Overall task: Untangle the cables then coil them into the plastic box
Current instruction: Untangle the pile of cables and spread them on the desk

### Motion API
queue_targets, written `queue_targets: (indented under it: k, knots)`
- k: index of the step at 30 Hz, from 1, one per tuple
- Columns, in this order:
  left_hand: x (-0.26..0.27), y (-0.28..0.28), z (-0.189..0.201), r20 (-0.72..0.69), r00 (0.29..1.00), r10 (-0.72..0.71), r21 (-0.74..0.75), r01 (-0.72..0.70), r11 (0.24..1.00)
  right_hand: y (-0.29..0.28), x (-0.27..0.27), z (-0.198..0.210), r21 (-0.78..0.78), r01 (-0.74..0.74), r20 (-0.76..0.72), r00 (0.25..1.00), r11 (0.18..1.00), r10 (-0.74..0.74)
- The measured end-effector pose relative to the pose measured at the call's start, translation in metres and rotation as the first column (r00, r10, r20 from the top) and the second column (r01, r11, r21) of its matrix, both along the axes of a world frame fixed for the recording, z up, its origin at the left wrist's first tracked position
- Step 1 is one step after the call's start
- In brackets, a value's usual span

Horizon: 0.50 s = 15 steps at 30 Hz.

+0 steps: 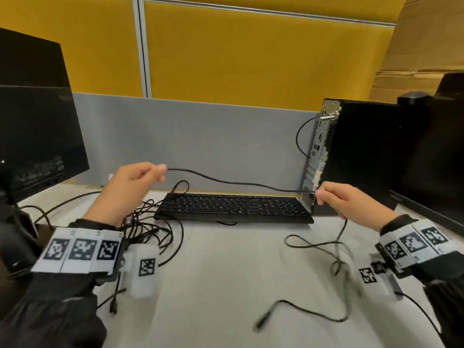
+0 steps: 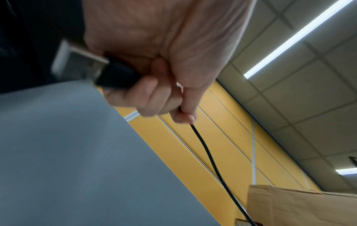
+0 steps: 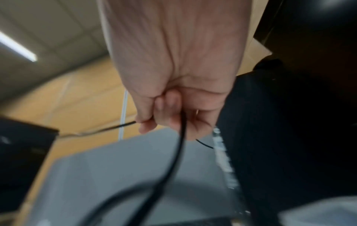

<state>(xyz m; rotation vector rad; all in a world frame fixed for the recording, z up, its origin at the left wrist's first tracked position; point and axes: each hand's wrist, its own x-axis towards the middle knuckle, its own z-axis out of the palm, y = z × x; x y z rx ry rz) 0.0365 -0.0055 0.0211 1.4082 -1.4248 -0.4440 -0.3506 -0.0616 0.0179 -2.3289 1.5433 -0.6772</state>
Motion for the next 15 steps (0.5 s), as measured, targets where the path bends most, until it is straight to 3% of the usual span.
queue_targets:
  k: [4,7,9,11,15]
  knots:
    - [0.025,0.0,0.003,-0.266,0.948,0.172,-0.094,-0.203,0.975,-0.014,-0.022,-0.027,0.041,0.116,-0.119,0.987,0.992,-0.11]
    - [0.02,0.003,0.01,-0.45,0.877,0.168,-0.153,-0.261,0.953,-0.012,-0.011,-0.029,0.013,0.149,-0.114,0.983,0.989,-0.146]
    - [-0.002,0.006,0.016,-0.483,0.871,0.092,-0.139,-0.18,0.974,-0.005,0.012,-0.025,-0.032,0.077,-0.008,0.997,0.997,-0.077]
    - [-0.034,0.01,0.016,-0.418,0.908,0.005,-0.031,-0.02,0.999,0.007,0.042,-0.017,-0.068,-0.053,0.153,0.986,0.996,0.063]
    - [-0.095,0.024,0.005,-0.305,0.906,-0.292,0.023,0.314,0.949,0.035,0.099,0.0,-0.137,-0.289,0.291,0.902,0.948,0.317]
